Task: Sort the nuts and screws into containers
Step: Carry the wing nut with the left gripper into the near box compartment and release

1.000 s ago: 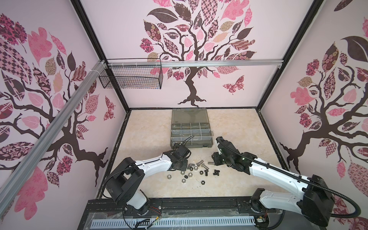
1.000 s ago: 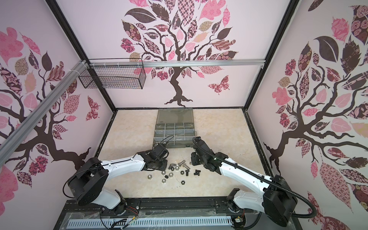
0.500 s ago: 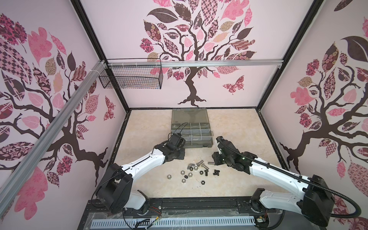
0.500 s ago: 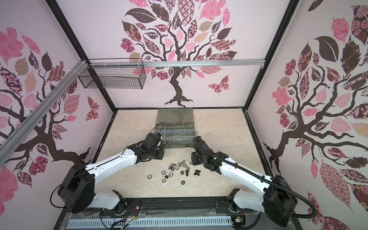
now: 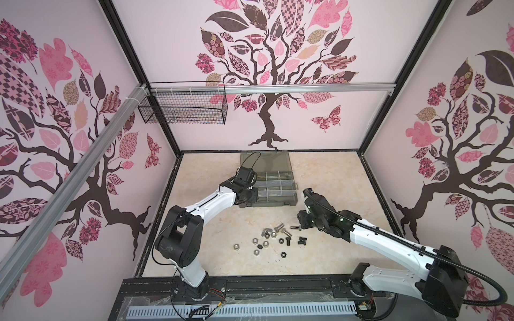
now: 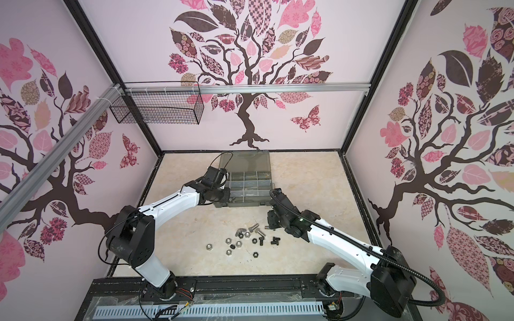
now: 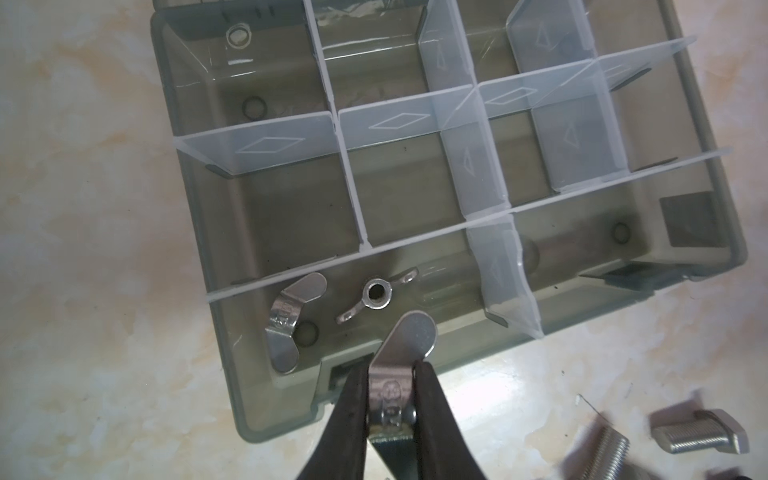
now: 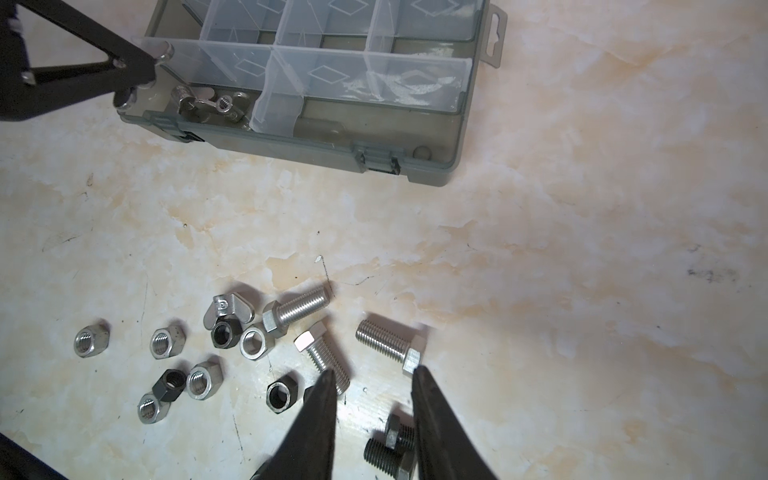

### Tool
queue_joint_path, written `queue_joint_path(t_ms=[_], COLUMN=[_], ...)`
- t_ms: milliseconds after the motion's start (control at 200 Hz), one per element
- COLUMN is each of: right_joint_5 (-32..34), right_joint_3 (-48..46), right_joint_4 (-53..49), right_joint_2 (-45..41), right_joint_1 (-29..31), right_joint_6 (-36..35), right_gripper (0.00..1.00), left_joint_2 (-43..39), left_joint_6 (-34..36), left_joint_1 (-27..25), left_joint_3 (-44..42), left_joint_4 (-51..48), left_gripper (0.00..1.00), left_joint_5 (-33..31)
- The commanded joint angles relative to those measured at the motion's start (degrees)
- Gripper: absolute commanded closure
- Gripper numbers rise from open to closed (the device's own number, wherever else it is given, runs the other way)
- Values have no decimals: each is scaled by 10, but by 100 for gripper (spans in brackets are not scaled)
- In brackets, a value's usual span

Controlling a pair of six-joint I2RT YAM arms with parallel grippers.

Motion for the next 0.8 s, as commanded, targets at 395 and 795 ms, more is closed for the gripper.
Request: queue_joint_path(t_ms=[395,795], right_joint_5=[11,5], right_joint_3=[18,20], right_joint_4=[-16,-7], right_joint_2=[-8,4], right_joint_1=[-2,-2], right_joint_6=[1,-8], right_gripper=[67,66], left_joint_2=[42,-41], left_joint_6=[14,-17], left_joint_1=[39,40], left_joint_3=[33,-29], left_joint_4=[4,0], left_gripper=[65,62], left_joint_5=[21,50])
